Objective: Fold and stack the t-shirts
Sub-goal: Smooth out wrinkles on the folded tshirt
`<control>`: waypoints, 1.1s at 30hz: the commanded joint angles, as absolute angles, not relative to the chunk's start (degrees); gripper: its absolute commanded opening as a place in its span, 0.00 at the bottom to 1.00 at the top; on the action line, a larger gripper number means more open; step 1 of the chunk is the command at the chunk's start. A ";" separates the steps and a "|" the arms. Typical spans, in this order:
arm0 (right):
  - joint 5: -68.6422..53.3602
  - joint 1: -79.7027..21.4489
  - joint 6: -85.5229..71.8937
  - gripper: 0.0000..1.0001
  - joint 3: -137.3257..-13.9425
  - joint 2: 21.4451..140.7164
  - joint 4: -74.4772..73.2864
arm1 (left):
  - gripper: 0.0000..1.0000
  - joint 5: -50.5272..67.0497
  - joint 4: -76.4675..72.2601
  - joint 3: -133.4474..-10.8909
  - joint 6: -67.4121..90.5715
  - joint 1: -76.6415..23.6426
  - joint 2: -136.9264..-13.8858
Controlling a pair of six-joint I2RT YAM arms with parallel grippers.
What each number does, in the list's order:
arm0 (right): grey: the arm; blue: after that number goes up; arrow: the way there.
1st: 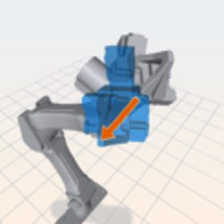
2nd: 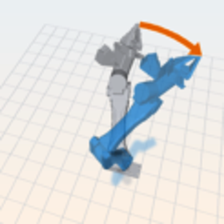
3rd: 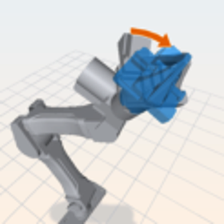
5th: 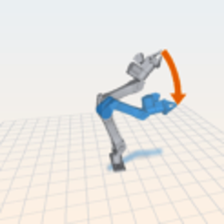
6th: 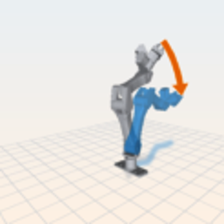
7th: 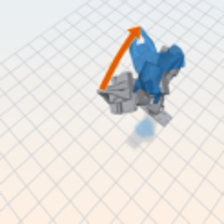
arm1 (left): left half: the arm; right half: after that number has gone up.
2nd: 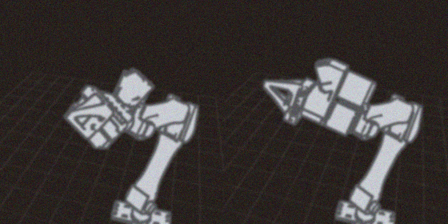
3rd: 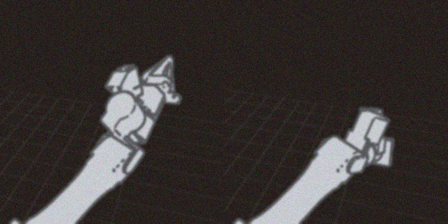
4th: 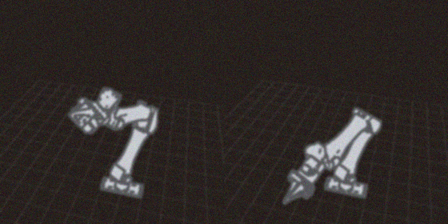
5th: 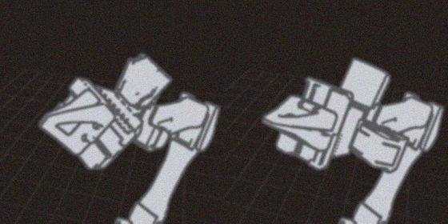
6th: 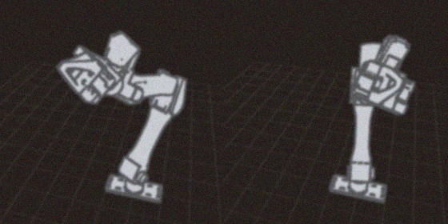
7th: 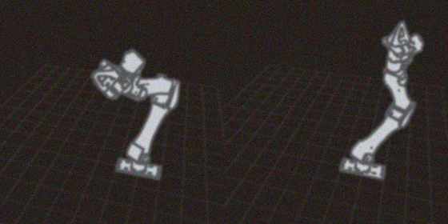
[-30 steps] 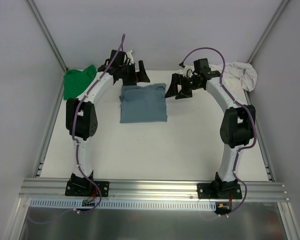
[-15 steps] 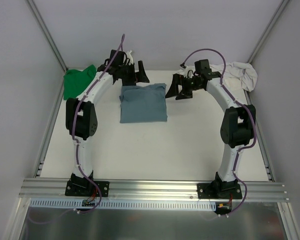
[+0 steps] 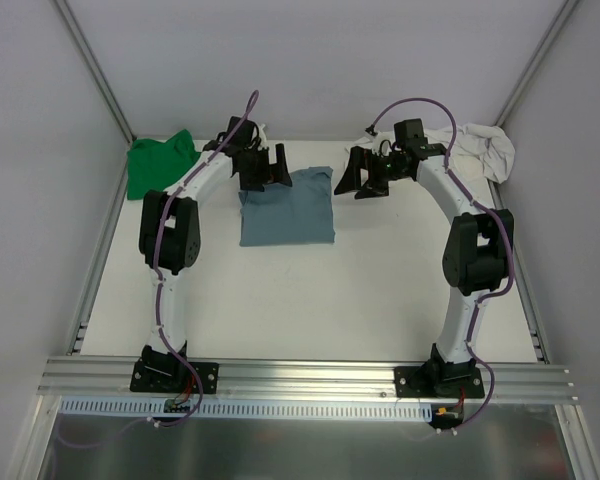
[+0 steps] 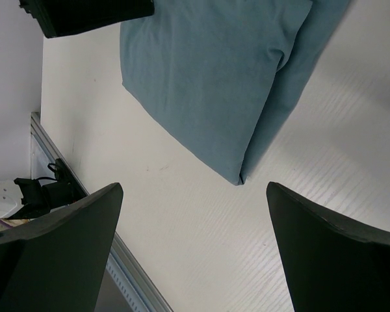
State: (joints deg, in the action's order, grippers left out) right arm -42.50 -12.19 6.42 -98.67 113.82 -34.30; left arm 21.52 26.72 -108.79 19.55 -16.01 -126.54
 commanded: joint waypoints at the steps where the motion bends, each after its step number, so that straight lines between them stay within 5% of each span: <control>1: -43.86 -11.95 6.24 1.00 -98.97 110.57 -33.66 | 0.99 16.18 26.73 -106.62 17.49 -15.21 -127.00; 14: -44.39 -11.78 5.27 0.99 -92.38 106.08 -32.17 | 0.99 14.85 13.89 -102.39 22.06 -15.56 -127.62; 27: -43.95 -13.36 5.89 0.99 -92.37 105.29 -32.34 | 0.99 22.06 21.08 -105.65 19.95 -14.07 -110.41; 33: -43.24 -13.80 7.29 0.99 -89.83 103.63 -32.78 | 0.99 29.43 18.65 -83.53 22.05 -5.46 -100.22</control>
